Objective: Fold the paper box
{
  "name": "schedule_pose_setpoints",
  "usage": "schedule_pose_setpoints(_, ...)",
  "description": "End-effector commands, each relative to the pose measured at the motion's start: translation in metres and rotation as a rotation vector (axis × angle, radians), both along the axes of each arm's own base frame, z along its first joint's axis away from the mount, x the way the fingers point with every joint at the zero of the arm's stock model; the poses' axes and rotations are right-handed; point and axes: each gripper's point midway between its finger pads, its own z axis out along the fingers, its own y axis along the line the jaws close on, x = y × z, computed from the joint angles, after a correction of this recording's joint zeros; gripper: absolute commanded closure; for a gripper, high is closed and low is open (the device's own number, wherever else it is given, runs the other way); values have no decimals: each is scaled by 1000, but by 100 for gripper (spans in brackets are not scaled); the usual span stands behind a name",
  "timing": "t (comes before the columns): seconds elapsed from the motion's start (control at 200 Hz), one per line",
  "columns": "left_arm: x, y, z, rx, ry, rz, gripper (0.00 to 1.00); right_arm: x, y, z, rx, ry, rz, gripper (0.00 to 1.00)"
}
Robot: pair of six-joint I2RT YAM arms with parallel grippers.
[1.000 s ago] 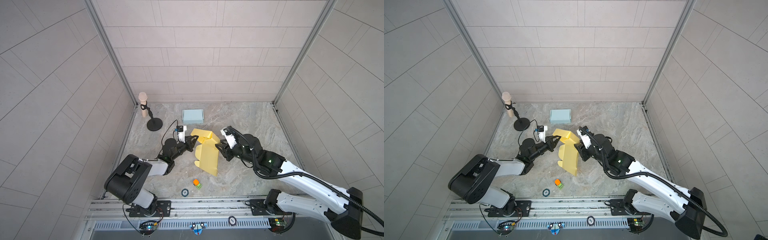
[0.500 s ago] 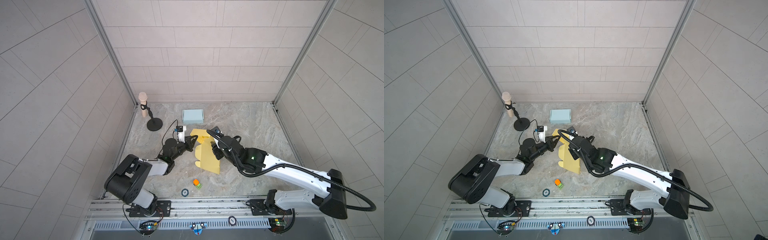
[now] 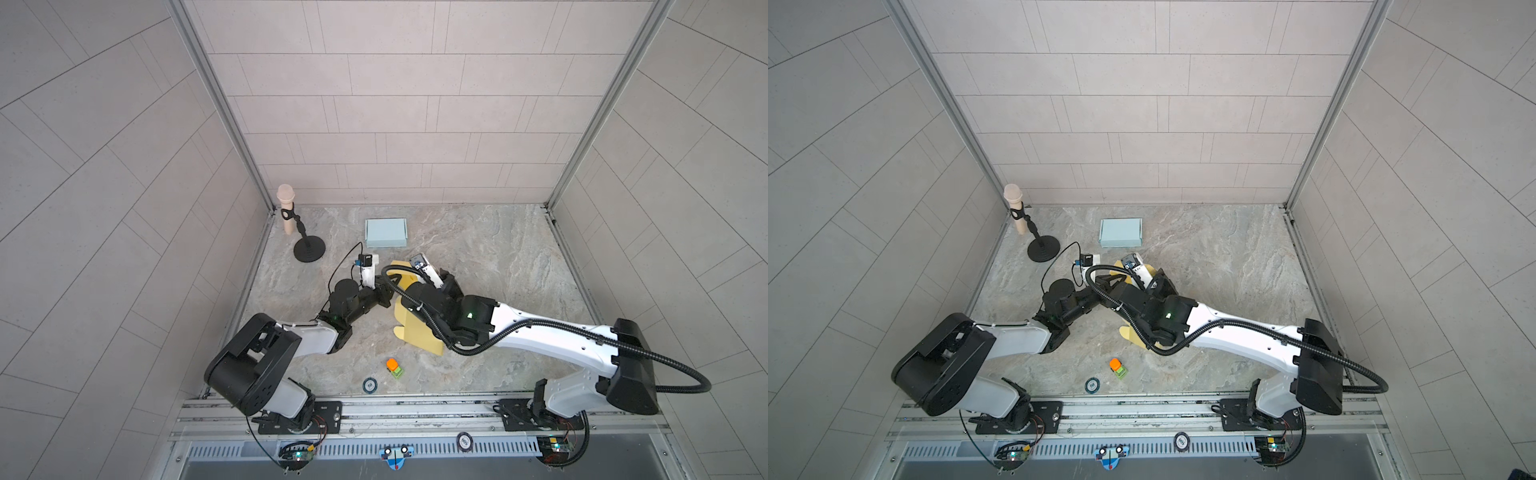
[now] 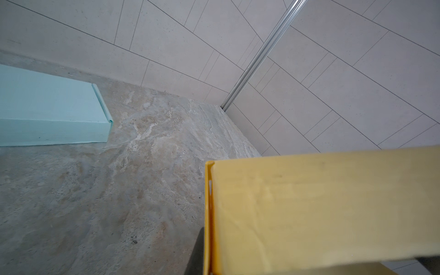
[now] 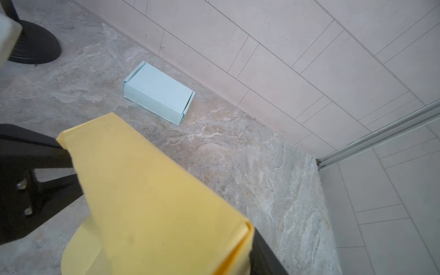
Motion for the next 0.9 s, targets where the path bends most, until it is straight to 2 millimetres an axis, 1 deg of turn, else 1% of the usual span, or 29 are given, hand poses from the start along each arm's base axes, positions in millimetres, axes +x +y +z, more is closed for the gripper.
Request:
schedule_pose_setpoints(0.0,-7,-5,15,-11,-52,-30,92,2,-11,15,-97,-107,-117,55)
schedule_pose_setpoints(0.12,-8,-5,17,-15,-53,-27,92,0,-10,22,-174,-171,-162,61)
schedule_pose_setpoints(0.2,-8,-5,18,-20,-54,-27,92,0,-11,26,-192,-206,-191,65)
schedule_pose_setpoints(0.265,-9,-5,19,-25,-54,-27,92,0,-12,28,-213,-219,-206,70)
schedule_pose_setpoints(0.41,-10,-5,20,-32,-56,-26,92,0,-11,26,-254,-233,-217,81)
schedule_pose_setpoints(0.636,-12,-7,23,-38,-62,-32,92,2,-14,19,-256,-234,-235,92)
schedule_pose_setpoints(0.701,-12,-7,22,-37,-61,-31,92,3,-16,17,-249,-227,-239,92)
schedule_pose_setpoints(0.726,-12,-7,22,-37,-61,-32,92,5,-17,14,-244,-217,-240,90)
schedule_pose_setpoints(0.811,-12,-8,21,-30,-58,-31,92,8,-19,7,-219,-192,-244,82)
schedule_pose_setpoints(0.896,-9,-6,13,-5,-34,-16,92,9,-19,0,-183,-163,-228,72)
